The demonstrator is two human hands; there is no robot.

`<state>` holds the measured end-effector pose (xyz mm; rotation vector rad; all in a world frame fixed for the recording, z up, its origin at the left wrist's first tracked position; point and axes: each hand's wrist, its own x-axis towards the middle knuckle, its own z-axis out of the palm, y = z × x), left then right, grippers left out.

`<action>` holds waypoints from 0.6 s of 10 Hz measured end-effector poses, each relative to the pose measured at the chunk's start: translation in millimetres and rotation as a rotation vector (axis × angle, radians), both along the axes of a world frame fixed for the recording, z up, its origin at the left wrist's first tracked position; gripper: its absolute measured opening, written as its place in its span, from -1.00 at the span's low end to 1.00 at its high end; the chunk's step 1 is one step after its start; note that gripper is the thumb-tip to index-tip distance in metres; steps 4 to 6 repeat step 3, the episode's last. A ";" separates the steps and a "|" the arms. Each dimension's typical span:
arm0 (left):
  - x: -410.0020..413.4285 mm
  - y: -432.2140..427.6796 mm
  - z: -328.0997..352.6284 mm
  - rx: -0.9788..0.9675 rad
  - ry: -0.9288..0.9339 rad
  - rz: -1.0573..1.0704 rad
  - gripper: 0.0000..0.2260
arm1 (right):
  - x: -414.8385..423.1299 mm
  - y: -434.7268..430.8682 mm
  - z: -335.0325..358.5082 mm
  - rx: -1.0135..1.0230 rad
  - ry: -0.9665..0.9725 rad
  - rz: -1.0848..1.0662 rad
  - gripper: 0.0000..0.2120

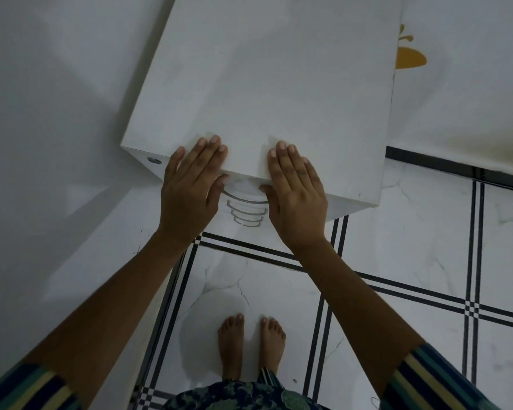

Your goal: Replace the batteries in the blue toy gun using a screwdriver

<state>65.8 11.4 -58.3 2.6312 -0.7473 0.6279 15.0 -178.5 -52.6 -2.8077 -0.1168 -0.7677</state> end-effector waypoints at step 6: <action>-43.0 -4.7 42.9 -0.261 0.343 0.139 -0.57 | -32.5 1.0 33.0 0.464 0.273 -0.103 -0.50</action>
